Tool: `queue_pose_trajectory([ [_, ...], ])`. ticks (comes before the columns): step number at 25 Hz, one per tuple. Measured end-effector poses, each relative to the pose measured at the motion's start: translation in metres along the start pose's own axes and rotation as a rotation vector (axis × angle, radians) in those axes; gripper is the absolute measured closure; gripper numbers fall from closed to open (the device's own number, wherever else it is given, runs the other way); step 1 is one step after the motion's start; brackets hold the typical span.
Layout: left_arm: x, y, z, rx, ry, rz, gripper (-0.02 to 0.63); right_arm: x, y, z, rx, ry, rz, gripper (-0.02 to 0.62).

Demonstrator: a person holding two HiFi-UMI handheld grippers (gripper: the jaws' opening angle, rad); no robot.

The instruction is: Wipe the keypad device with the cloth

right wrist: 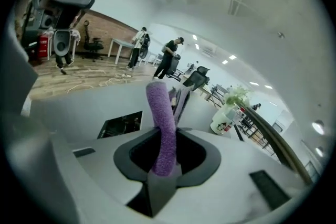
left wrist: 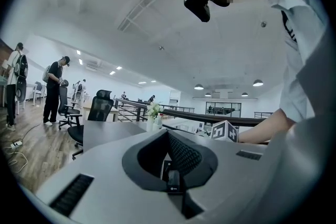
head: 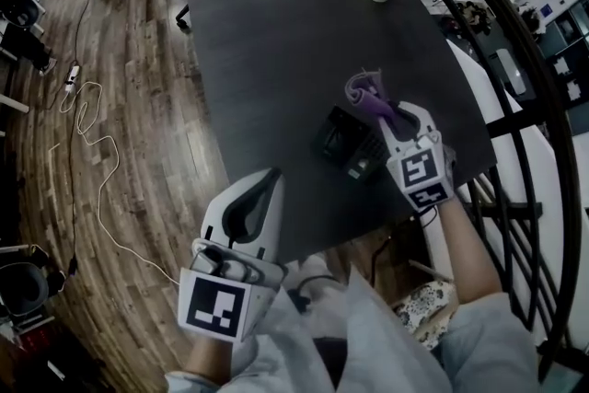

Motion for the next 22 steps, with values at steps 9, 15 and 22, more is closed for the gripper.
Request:
queue_pose_trajectory([
  [9, -0.002, 0.008, -0.012, 0.044, 0.006, -0.016, 0.595, 0.008, -0.035, -0.007, 0.105, 0.276, -0.071, 0.511],
  [15, -0.005, 0.01, -0.013, 0.043, 0.005, -0.019, 0.595, 0.003, -0.04, -0.02, 0.165, 0.328, -0.091, 0.511],
  [22, -0.004, 0.005, -0.008, 0.01, 0.0, -0.017, 0.595, -0.01, -0.028, -0.016, 0.177, 0.302, -0.125, 0.511],
])
Point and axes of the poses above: the fingertips, and each gripper's own axes: y backward along the fingers, z to its right, x out of its top, the point moved 5 cm from there along y, backward along the fingers
